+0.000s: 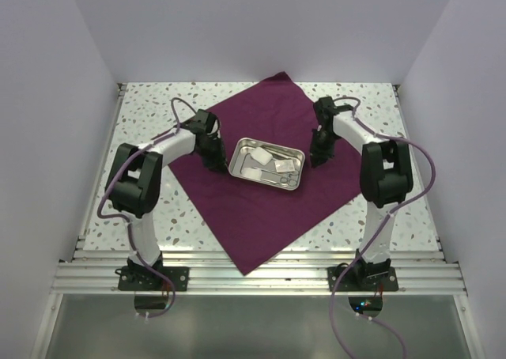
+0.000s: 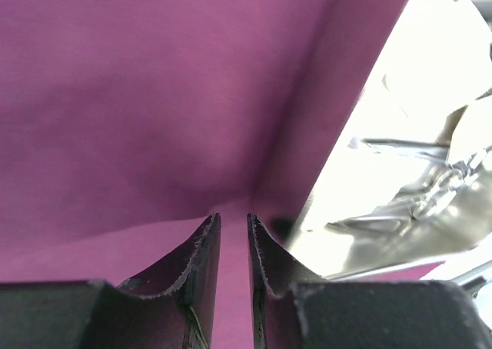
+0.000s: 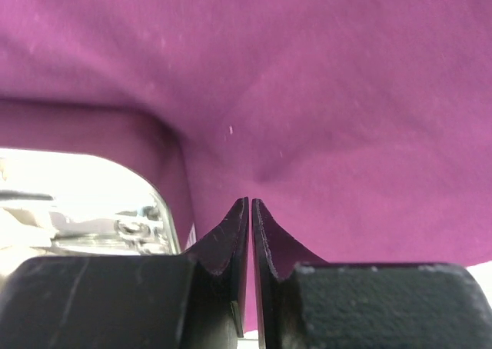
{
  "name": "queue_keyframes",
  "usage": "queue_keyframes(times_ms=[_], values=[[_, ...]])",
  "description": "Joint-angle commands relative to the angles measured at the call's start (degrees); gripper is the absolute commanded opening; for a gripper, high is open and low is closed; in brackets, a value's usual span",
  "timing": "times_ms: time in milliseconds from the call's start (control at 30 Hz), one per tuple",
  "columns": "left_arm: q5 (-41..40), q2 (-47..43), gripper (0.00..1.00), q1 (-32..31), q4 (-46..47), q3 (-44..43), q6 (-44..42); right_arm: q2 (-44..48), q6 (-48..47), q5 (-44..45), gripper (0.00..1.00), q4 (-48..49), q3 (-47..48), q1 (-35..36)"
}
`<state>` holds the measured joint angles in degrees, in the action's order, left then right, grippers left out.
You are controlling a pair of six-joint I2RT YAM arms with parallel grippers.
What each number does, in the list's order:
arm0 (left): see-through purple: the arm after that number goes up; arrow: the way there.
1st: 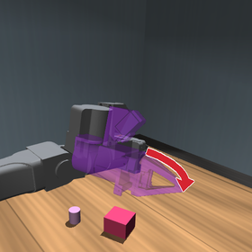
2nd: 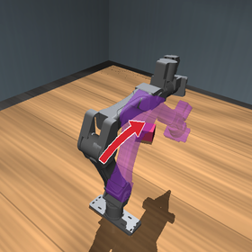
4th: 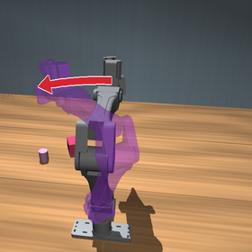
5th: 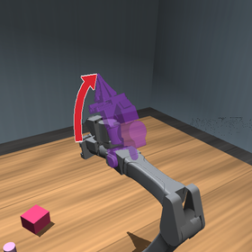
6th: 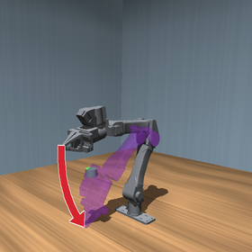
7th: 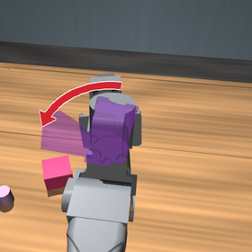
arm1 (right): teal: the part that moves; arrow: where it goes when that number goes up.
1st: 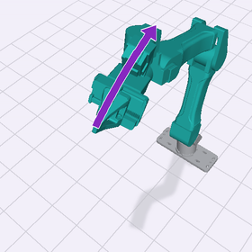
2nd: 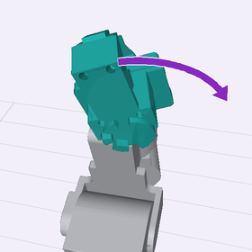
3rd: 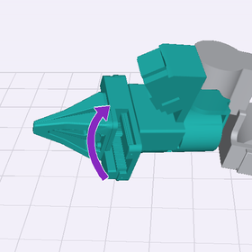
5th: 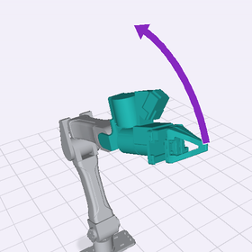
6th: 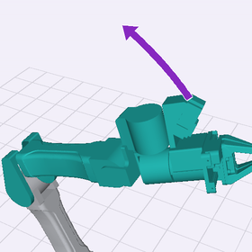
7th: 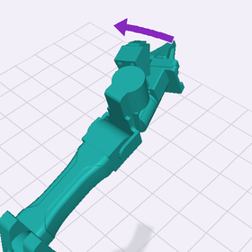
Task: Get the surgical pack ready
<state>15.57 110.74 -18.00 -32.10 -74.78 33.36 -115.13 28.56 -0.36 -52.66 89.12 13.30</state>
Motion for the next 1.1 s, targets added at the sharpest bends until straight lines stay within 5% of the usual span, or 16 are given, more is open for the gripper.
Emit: queue_keyframes(times_ms=[0, 667, 900, 1000, 1033, 1067], values=[[1.9, -0.3, 0.24, -1.5, 0.3, -1.7, -0.1, -2.4, 1.0, -3.4, 0.09, 2.2, 2.7, 0.0], [-1.5, -4.6, 0.25, -2.2, 1.2, 4.2, 0.9, -10.1, -0.8, -5.4, 0.1, -3.6, 18.0, 0.3], [-7.0, -8.7, 0.49, 1.3, -2.0, 2.8, -2.2, 1.6, -5.9, 3.3, 0.18, -7.9, 13.5, -5.4], [-9.5, -10.0, 0.53, 2.0, -4.5, 0.4, -4.1, 7.5, -8.4, 5.7, 0.42, -11.5, 12.0, -5.5], [-9.9, -10.7, 0.54, 2.0, -4.9, 0.3, -4.5, 8.9, -8.5, 3.3, 0.67, -13.4, 10.6, -5.5], [-10.2, -12.4, 0.54, 2.0, -4.9, 0.4, -5.2, 11.5, -8.7, 0.6, 0.76, -13.6, 9.3, -5.6]])
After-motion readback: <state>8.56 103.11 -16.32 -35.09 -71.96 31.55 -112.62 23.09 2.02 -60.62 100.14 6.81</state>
